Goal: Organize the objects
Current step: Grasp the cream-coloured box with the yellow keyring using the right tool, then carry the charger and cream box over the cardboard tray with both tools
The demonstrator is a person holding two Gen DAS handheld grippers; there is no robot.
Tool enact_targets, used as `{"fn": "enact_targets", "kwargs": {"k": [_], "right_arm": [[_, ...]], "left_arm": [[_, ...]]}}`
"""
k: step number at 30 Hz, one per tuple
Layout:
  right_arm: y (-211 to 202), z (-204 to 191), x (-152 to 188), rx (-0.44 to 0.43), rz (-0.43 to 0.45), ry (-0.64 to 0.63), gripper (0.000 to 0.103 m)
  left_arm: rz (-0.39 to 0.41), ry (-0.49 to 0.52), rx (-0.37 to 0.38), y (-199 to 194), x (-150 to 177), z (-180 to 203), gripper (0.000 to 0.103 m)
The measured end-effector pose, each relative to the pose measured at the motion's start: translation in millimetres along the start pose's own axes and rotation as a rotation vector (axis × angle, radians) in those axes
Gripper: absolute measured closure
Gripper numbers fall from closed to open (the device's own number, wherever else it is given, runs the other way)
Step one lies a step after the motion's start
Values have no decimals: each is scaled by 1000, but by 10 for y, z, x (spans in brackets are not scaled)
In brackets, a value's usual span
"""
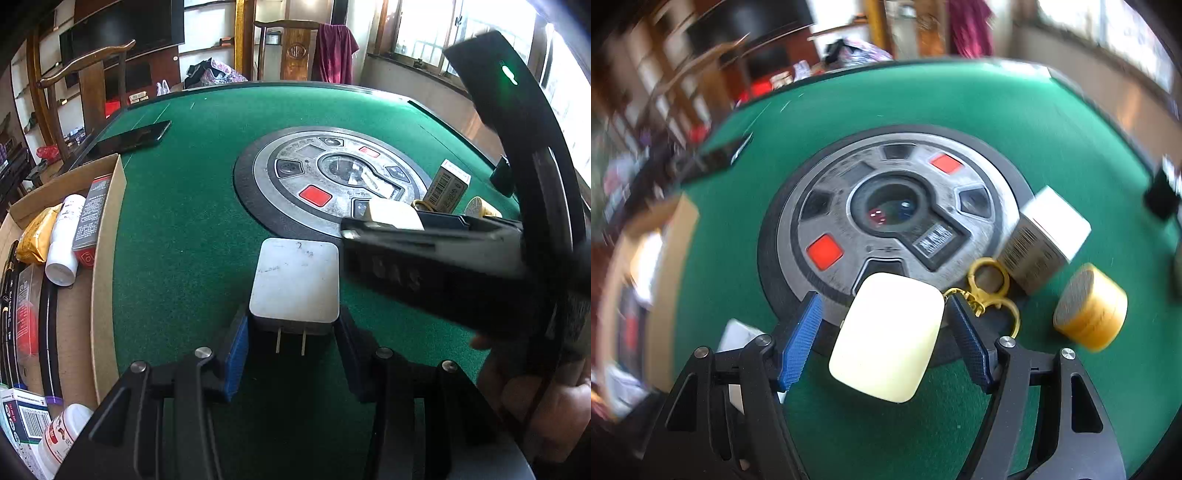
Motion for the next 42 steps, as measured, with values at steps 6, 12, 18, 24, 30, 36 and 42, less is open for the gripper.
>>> {"fn": "enact_targets", "kwargs": {"k": [6,12,18,24,30,36,42], "right_arm": [[-33,172,119,-15,23,-26,56],[-257,220,183,-79,100,-4,56],[-365,168,243,-154,138,-2,56],[-494,188,255,-195,190,3,56],[-559,156,273,-218,210,-5,56],[-593,117,293,-228,221,-15,56],[-587,136,297,-232,215,-5,56]], "left_arm": [[6,7,-1,4,4,7,58],[29,-19,22,-37,-5,-55,58],[79,-34,31,-148,-8,-68,58],[127,-33,30,-265,1,-48,59],[182,-38,24,-401,12,-49,73],[174,-47,15,-393,-19,-92,72],[88,-115,111,-295,-84,-286,64]]}}
Point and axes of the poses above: each gripper's, at about its wrist camera, not at the fingertips, and y roughly the way its jaws point, z to its right, x to its underside, the point moved 1 cm from there along y, roughly the way its jaws point, and after that the axes turned 14 degrees about -z, right-handed, at the moved point
